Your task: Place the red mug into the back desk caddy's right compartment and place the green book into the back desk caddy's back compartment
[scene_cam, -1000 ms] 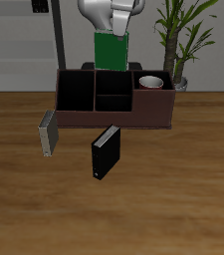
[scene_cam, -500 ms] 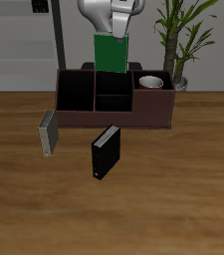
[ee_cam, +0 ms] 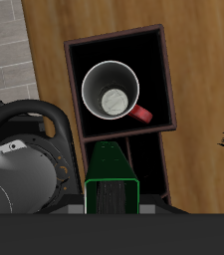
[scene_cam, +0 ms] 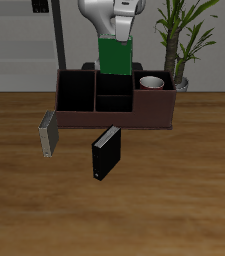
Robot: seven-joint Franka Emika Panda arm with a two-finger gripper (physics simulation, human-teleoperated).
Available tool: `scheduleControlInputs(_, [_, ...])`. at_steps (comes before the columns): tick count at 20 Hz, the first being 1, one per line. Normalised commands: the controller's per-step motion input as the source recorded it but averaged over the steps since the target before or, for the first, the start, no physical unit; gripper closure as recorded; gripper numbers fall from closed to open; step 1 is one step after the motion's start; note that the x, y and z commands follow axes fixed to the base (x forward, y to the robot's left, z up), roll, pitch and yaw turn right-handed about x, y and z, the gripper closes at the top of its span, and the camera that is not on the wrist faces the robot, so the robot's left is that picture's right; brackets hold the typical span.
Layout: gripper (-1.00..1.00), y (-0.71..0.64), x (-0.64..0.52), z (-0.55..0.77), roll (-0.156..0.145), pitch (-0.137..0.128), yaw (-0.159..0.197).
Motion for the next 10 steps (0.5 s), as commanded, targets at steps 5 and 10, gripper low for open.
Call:
scheduleControlInputs(5, [1.00, -0.07, -0.01, -0.12, -0.005, 0.024, 0.000])
scheduleControlInputs(10, [1.00, -0.03, -0.02, -0.04, -0.011, 0.022, -0.014])
